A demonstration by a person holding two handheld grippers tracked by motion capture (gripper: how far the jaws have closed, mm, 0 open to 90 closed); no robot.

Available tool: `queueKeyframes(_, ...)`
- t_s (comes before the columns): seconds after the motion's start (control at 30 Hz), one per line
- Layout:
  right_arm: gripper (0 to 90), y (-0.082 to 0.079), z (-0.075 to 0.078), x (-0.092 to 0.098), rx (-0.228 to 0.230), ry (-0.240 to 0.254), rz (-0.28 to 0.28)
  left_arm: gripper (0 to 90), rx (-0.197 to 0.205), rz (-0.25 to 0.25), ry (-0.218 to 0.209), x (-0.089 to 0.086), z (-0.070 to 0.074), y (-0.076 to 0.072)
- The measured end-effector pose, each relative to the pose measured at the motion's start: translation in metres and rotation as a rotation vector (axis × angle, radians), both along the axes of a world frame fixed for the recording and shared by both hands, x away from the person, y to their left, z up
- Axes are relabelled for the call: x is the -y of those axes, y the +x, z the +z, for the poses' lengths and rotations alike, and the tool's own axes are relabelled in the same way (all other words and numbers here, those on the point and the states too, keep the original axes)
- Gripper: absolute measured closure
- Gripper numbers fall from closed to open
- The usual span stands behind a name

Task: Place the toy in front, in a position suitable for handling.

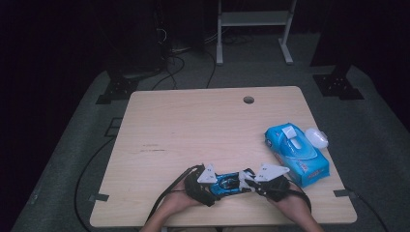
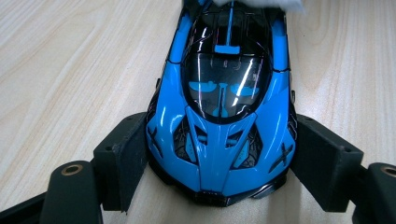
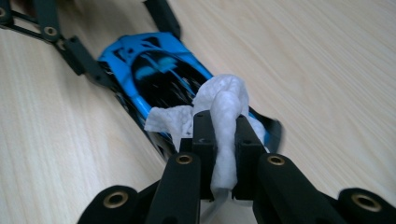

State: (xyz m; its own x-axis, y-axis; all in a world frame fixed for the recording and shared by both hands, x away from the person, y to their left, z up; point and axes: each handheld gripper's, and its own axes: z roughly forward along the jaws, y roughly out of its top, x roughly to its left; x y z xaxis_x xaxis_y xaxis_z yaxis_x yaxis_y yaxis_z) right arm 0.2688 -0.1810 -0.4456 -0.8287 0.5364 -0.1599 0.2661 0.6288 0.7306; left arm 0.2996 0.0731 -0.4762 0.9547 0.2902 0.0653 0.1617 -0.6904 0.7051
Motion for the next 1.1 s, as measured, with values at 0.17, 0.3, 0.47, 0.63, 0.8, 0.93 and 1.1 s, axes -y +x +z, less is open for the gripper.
queueKeyframes(0.17, 82.6, 0.005, 0.000, -0.006, -0.008, -0.003, 0.002, 24.4, 0.002, 0.001, -0.003, 0.000, 0.000, 0.000)
queueKeyframes(0.3, 82.6, 0.009, -0.001, 0.004, -0.014, 0.004, -0.028, 24.7, 0.003, 0.002, -0.007, 0.000, -0.001, 0.000)
queueKeyframes(0.47, 82.4, 0.011, -0.001, -0.004, 0.008, 0.017, -0.041, 25.1, 0.002, 0.009, -0.010, 0.001, -0.001, 0.000)
queueKeyframes(0.63, 82.5, 0.018, -0.001, -0.009, 0.024, 0.050, -0.047, 25.1, 0.002, 0.007, -0.011, 0.001, -0.001, 0.000)
queueKeyframes(0.8, 82.8, 0.021, 0.000, 0.000, 0.047, -0.007, -0.095, 25.2, 0.003, 0.005, -0.010, 0.001, -0.001, 0.000)
queueKeyframes(0.93, 82.8, 0.024, -0.001, 0.005, 0.031, 0.011, -0.126, 25.1, 0.003, 0.002, -0.006, 0.001, 0.000, 0.000)
queueKeyframes(1.1, 82.6, 0.023, -0.005, -0.009, 0.035, 0.035, -0.081, 25.2, 0.003, -0.002, -0.007, 0.001, -0.001, 0.001)
